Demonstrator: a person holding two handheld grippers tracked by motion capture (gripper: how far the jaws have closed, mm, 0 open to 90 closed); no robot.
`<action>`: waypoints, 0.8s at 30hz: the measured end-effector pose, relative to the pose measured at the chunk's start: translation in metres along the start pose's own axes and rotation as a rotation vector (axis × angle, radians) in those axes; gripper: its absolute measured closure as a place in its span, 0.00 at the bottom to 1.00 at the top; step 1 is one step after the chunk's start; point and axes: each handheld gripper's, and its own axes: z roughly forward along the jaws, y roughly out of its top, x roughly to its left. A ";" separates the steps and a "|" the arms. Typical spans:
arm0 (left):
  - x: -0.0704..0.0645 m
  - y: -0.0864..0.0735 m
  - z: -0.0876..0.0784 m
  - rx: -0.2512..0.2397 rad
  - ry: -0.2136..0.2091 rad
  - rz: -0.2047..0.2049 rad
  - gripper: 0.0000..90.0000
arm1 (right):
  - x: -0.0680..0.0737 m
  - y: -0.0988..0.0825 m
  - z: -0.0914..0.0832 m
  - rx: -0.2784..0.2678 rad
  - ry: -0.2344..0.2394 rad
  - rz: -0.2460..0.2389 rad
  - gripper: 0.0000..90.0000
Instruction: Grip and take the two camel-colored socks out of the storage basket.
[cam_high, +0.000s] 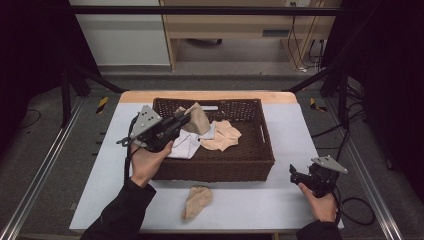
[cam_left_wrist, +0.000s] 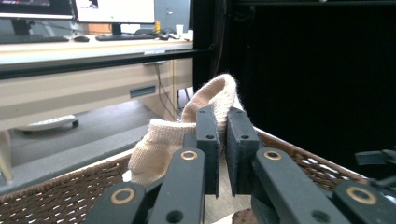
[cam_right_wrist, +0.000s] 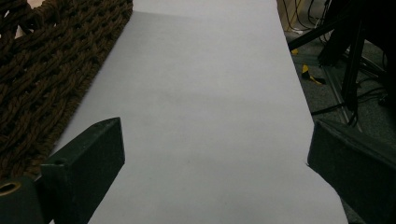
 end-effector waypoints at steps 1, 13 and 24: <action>-0.002 0.001 -0.004 -0.004 -0.006 0.003 0.94 | 0.000 0.000 0.000 0.000 0.001 -0.001 0.05; -0.026 -0.001 -0.049 -0.040 -0.063 0.019 0.94 | 0.000 0.000 -0.002 -0.003 -0.001 0.003 0.05; -0.046 -0.019 -0.078 -0.030 -0.107 0.021 0.94 | 0.000 0.000 -0.002 -0.009 -0.002 0.000 0.05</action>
